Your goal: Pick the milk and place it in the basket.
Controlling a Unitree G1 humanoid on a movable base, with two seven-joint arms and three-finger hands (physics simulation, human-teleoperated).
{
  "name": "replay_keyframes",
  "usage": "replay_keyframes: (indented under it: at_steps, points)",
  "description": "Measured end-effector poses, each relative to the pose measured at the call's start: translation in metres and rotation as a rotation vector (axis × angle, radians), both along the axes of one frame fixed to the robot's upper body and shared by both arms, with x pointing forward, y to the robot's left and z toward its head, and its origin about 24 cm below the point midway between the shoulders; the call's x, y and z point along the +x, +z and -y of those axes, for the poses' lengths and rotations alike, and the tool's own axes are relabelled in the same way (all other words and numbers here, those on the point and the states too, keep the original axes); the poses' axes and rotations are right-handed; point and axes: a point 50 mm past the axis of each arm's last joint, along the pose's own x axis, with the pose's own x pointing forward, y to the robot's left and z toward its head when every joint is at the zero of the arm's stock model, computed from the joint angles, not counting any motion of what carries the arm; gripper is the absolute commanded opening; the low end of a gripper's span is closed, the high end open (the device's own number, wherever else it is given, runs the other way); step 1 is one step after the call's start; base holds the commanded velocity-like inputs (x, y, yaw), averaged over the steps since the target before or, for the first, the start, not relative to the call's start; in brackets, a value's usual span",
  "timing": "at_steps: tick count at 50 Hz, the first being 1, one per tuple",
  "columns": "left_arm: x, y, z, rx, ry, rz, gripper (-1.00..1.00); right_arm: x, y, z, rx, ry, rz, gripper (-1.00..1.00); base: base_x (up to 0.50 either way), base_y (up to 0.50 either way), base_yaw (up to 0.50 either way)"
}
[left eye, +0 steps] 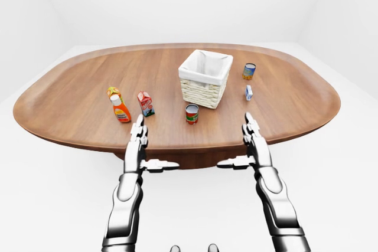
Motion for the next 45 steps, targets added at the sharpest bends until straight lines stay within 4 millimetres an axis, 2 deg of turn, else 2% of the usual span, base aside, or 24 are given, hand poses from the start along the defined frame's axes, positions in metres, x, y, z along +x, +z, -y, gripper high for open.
replay_keyframes:
  at_steps: [10, 30, 45]
  points:
    - [-0.001, 0.021, -0.005, -0.009, 0.011, 0.046, 1.0, -0.001, 0.022, 0.0, -0.02, 0.006, 0.082, 1.0, 0.0, 0.0, 0.0]
    - [-0.012, 0.091, -0.015, -0.031, 0.042, 0.351, 1.0, -0.015, 0.084, -0.007, -0.056, 0.043, 0.354, 1.0, 0.0, 0.0, 0.0]
    - [-0.022, 0.141, -0.042, -0.06, 0.132, 0.579, 1.0, -0.022, 0.11, -0.009, -0.066, 0.049, 0.47, 1.0, 0.0, 0.0, 0.0]
